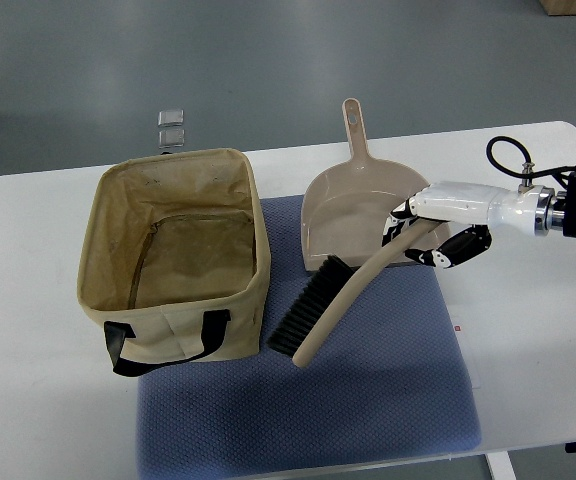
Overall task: Put pink broom in yellow bag with right hand
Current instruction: 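Lift the brush with the right hand and swing it over the bag, then lower the brush bristles-first into the beige bag and release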
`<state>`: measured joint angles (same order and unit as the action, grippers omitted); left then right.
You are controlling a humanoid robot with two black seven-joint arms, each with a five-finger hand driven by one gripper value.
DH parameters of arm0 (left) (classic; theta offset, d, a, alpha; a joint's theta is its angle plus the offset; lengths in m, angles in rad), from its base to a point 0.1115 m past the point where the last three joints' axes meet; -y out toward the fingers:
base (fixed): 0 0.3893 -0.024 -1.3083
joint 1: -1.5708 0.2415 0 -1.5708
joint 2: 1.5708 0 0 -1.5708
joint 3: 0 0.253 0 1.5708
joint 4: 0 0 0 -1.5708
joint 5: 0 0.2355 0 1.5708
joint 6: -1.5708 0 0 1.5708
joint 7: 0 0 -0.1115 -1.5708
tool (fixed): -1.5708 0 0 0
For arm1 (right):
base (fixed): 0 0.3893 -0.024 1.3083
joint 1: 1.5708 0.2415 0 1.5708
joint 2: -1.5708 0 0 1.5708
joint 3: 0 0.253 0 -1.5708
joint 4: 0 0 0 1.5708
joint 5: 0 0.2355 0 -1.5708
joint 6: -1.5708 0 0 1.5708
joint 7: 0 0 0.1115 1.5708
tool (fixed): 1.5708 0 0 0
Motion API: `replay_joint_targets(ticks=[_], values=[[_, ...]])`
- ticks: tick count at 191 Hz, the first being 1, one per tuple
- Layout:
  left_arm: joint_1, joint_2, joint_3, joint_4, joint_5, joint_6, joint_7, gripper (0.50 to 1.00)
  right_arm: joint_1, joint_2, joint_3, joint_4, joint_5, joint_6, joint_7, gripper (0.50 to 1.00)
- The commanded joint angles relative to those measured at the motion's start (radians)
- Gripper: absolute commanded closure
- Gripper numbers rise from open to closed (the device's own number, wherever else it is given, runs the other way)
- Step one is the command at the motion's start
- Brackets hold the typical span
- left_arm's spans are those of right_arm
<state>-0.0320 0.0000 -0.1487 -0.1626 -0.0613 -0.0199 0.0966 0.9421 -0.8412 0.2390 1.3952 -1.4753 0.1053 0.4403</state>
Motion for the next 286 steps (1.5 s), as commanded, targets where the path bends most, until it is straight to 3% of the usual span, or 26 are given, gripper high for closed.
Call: replay_joint_targets(ticks=[1,44,107,139,203,256,286], values=[[0.000,0.000,0.000,0.000,0.000,0.000,0.000,0.500,0.023,-0.025,0.028,-0.001,0.035,0.030,0.000,1.000],[0.000,0.000,0.000,0.000,0.000,0.000,0.000,0.500,0.135,-0.104,0.059,-0.013,0.116,0.103,-0.002,1.000],[0.000,0.000,0.000,0.000,0.000,0.000,0.000,0.500,0.270,-0.078,0.161,-0.105,0.127,0.232,-0.014,1.000],[0.001,0.000,0.000,0.000,0.000,0.000,0.000,0.500,0.323,0.076,0.157,-0.148,0.124,0.234,-0.031,1.000],[0.001,0.000,0.000,0.000,0.000,-0.002,0.000,0.500,0.370,0.441,0.122,-0.392,0.093,0.231,-0.058,1.000],[0.000,0.000,0.000,0.000,0.000,0.000,0.000,0.500,0.357,0.665,0.065,-0.562,0.023,0.185,-0.089,1.000],[0.000,0.000,0.000,0.000,0.000,0.000,0.000,0.500,0.357,0.722,0.031,-0.637,0.000,0.148,-0.089,1.000]])
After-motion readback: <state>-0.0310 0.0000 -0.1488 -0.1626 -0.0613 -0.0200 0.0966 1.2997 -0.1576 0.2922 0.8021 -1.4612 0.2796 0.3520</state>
